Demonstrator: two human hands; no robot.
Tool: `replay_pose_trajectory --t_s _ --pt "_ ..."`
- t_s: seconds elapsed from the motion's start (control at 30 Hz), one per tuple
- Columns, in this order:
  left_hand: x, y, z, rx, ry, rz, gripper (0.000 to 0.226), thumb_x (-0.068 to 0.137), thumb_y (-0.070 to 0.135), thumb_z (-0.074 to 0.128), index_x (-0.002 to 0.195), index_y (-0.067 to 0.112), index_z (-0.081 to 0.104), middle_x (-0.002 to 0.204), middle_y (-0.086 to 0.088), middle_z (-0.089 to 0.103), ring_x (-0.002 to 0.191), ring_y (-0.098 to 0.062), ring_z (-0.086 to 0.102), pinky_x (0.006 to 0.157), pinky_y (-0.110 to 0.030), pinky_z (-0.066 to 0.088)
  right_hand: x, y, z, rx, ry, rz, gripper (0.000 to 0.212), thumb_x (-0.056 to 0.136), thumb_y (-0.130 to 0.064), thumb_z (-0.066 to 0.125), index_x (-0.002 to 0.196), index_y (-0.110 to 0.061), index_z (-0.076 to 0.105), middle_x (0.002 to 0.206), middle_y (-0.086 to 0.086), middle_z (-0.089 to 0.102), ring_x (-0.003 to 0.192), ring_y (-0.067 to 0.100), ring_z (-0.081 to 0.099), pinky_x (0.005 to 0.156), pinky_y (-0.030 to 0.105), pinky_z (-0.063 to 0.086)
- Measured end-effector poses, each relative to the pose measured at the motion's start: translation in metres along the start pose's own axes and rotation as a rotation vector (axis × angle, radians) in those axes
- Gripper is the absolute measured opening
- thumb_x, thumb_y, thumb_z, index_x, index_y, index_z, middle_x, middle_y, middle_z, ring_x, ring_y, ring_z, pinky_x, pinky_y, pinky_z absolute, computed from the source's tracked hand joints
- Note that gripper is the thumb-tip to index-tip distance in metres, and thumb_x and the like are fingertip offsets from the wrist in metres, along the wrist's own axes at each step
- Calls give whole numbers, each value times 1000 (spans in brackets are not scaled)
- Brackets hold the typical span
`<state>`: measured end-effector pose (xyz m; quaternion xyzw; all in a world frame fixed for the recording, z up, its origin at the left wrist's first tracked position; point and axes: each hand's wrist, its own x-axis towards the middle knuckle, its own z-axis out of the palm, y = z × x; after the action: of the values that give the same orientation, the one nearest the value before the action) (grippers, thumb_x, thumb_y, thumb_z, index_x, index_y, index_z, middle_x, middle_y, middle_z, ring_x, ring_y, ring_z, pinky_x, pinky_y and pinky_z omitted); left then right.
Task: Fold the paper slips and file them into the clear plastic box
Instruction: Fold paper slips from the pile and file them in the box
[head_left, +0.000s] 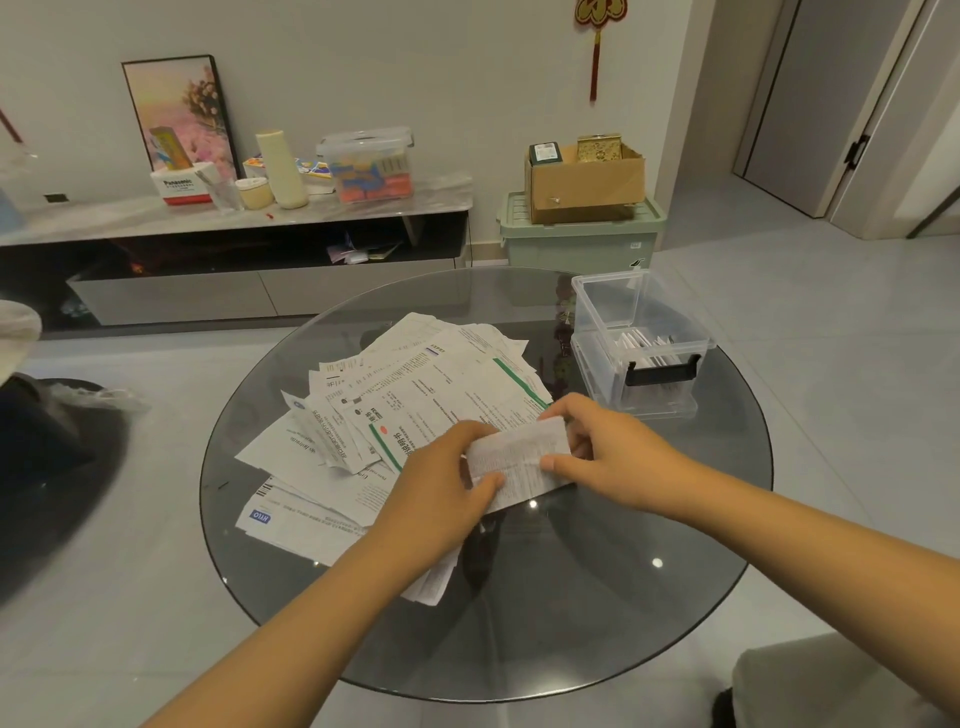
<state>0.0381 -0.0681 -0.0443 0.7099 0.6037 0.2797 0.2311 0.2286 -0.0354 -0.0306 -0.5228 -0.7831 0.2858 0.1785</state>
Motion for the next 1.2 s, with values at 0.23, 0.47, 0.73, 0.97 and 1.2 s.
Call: replay_pose_trajectory --t_s 0.23,0.47,0.73,0.97,1.2 --pt "4 -9 6 104 -29 -23 63 84 20 67 138 29 36 135 6 39 119 -13 43 102 -26 35 7 3 15 -26 19 39 70 79 -23 72 136 -22 31 90 -9 55 72 3 53 70 21 46" --pt "7 -12 3 244 -75 14 39 83 33 68 120 32 57 125 10 52 119 -11 43 106 -34 31 2 -1 16 -357 87 -128 21 87 -25 60 108 -25 60 111 -5 48 107 13 42 83 26 41" --pt "2 -4 -1 77 -81 -41 15 81 26 65 95 29 70 109 12 59 93 -3 55 82 -20 44 -9 -8 13 -534 22 -187 48 79 -59 55 116 -29 61 111 -10 59 102 15 49 81 27 37" --pt "0 5 -7 -176 -112 -143 38 81 0 54 99 29 71 124 15 58 106 -4 55 95 -23 44 -16 -12 11 -623 19 -235 49 80 -61 53 113 -26 58 109 -6 58 98 17 49 77 26 34" --pt "-5 8 -4 -151 -95 -45 41 79 2 56 96 38 65 108 24 58 103 6 52 87 -9 39 -15 -12 12 -512 55 -192 31 88 -35 41 76 -15 61 83 3 60 79 21 48 62 32 38"
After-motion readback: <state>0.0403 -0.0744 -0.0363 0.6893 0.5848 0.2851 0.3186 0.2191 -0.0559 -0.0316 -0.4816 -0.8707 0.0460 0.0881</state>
